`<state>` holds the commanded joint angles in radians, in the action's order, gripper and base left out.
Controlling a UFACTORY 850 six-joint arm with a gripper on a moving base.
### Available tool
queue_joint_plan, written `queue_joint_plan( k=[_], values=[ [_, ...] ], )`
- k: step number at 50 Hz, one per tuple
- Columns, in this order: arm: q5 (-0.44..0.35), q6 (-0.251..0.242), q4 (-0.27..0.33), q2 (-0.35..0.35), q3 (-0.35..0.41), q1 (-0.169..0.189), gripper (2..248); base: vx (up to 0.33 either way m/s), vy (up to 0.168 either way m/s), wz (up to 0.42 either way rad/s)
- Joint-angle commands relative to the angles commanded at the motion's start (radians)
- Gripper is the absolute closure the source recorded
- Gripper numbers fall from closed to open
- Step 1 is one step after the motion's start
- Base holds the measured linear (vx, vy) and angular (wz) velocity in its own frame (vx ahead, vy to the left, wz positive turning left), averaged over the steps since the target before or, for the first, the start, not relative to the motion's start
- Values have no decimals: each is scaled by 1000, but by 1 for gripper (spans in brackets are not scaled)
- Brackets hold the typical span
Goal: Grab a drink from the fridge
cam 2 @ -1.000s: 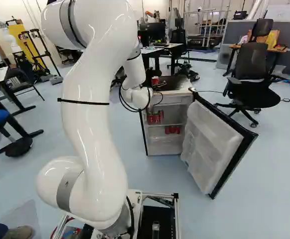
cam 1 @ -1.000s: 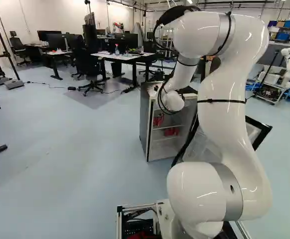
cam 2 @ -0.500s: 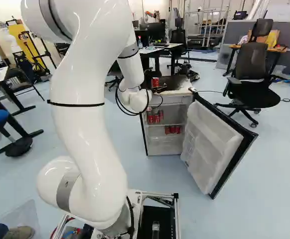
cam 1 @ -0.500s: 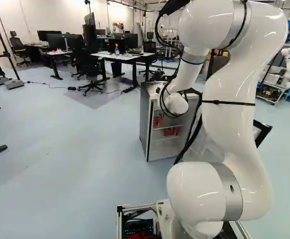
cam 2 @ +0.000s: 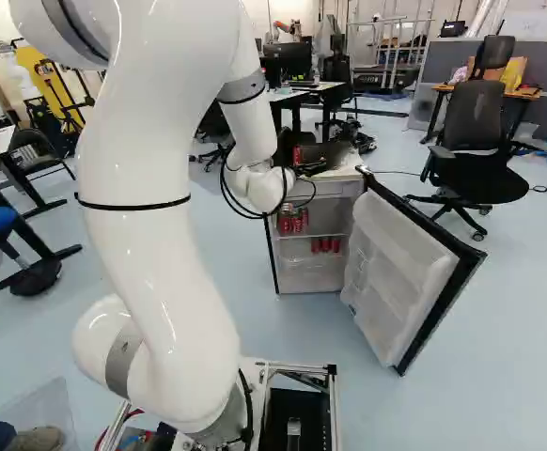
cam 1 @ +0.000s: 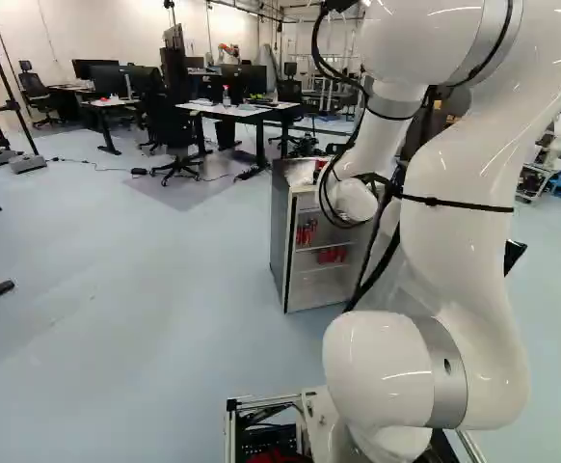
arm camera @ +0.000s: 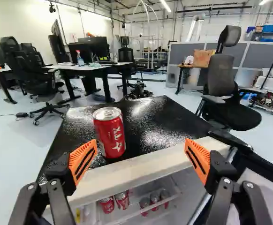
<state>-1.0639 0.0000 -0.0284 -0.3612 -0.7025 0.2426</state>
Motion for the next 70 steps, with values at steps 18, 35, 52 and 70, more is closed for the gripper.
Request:
queue_joint_plan(
  k=[18, 35, 52, 70],
  values=[
    [143, 0, -44, 43, 5, 55, 3, 0, 0, 0],
    [282, 0, -28, 79, 4, 108, 3, 0, 0, 0],
    [407, 0, 0, 113, 0, 162, 3, 0, 0, 0],
    [529, 0, 29, 143, -12, 218, 3, 0, 0, 0]
  ],
)
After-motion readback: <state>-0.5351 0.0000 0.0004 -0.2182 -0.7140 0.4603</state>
